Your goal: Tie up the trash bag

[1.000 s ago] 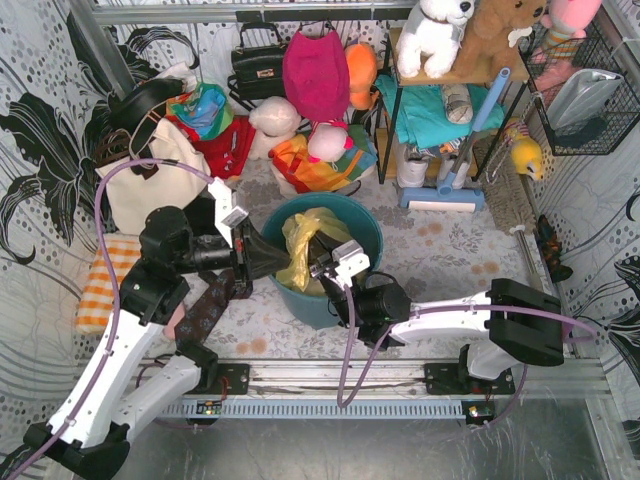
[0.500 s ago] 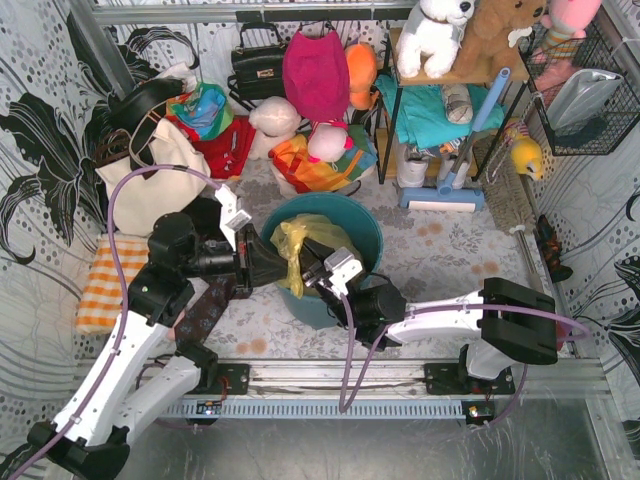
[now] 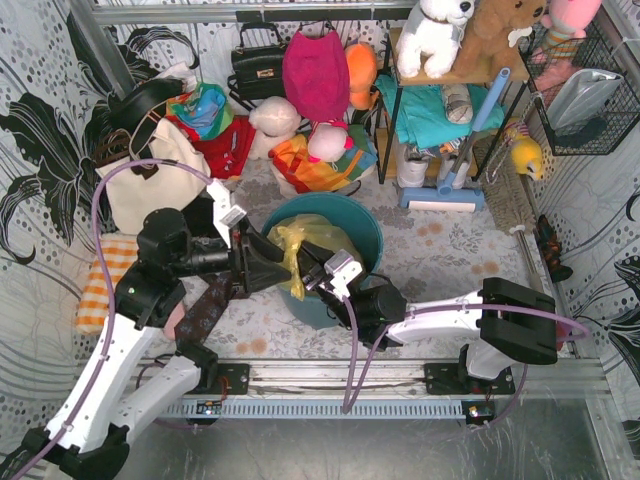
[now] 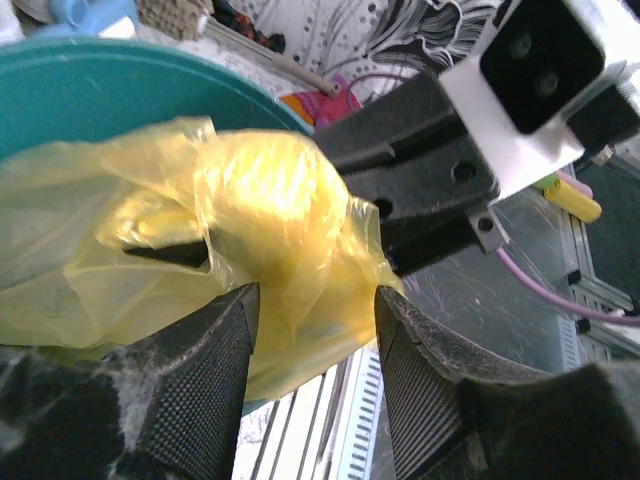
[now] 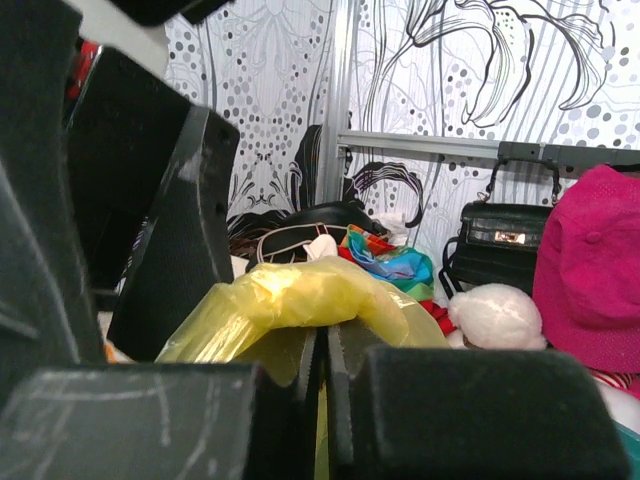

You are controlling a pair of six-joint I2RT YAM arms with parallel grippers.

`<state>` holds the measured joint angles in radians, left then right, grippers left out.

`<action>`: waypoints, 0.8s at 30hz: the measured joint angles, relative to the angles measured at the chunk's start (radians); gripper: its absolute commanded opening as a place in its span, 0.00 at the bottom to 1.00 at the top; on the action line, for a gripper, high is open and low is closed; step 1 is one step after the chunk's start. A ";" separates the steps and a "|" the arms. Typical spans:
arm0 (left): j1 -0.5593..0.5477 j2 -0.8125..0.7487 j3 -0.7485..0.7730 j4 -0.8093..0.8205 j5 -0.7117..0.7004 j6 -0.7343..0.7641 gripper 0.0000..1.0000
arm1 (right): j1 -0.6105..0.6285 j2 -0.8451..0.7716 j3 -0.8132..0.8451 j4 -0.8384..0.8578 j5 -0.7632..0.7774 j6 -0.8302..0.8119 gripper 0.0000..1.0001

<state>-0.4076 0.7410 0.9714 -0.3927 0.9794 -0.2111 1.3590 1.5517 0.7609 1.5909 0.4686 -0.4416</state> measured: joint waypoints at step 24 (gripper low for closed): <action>0.003 0.148 0.333 -0.215 -0.587 -0.367 0.56 | 0.005 0.000 0.000 0.000 -0.021 0.007 0.03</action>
<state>-0.4049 0.8890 1.3041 -0.6079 0.3927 -0.5777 1.3643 1.5517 0.7609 1.5909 0.4480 -0.4347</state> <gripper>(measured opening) 0.561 0.030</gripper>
